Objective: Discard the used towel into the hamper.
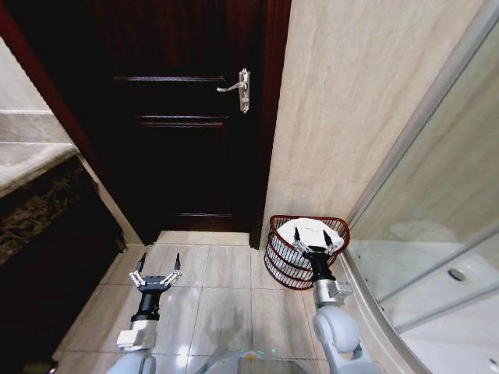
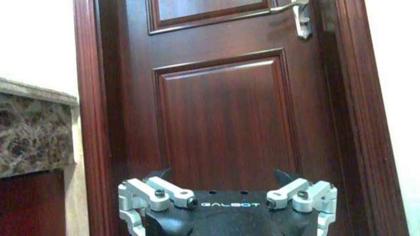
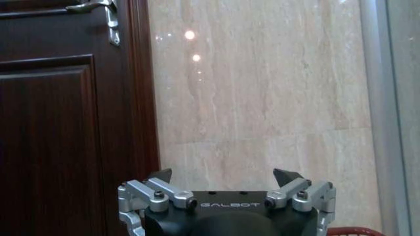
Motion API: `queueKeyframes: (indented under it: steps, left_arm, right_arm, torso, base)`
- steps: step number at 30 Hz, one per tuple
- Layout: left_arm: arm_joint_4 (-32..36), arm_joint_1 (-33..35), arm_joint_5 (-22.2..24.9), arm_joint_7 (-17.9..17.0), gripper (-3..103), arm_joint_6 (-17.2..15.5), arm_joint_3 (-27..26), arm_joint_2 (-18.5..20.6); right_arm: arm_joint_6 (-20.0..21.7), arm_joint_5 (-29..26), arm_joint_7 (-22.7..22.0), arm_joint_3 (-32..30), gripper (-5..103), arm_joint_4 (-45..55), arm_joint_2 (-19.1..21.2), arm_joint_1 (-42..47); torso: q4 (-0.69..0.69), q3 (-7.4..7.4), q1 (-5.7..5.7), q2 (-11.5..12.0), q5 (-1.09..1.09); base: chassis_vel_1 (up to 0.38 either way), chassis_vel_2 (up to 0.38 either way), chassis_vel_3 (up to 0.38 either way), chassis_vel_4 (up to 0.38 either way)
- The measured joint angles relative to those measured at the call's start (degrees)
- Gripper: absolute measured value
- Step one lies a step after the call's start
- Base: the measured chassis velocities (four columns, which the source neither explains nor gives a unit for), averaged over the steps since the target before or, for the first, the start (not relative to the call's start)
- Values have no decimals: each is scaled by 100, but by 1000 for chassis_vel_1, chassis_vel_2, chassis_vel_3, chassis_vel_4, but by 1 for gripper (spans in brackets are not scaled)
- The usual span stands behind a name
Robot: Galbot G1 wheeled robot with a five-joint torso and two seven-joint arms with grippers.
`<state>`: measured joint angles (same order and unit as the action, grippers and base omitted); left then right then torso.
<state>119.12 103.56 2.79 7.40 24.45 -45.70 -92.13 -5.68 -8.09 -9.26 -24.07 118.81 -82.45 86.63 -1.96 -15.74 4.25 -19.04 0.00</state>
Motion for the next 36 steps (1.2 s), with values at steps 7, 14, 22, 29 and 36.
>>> queueKeyframes:
  steps: [7, 14, 22, 29, 36]
  left_arm:
    - [-29, -25, -21, -7, 100, 5, -13, 0]
    - [-67, -37, -8, -12, 100, 14, -12, 0]
    - [-55, -38, -2, -20, 100, 14, -20, 0]
    - [-17, -47, -17, -19, 100, 15, -14, 0]
    - [-1, -58, -66, -11, 100, 2, 5, 0]
  right_arm:
    - [0, 16, 0, 32, 100, 11, -12, -19]
    - [4, 31, -7, 34, 100, 11, -11, -18]
    - [19, 53, -17, 46, 100, 18, -14, -37]
    - [26, 54, -17, 17, 100, 48, -9, -23]
    - [74, 52, 40, -62, 100, 121, -3, 67]
  torso:
    - [-1, -102, 44, -149, 0]
    - [0, -151, 78, -231, 0]
    - [0, -248, 141, -390, 0]
    - [0, -344, 185, -531, 0]
    - [0, -429, 232, -663, 0]
  base:
    - [36, 31, 35, 35]
    - [8, 17, 7, 8]
    - [0, 0, 0, 0]
    - [0, 0, 0, 0]
    - [0, 0, 0, 0]
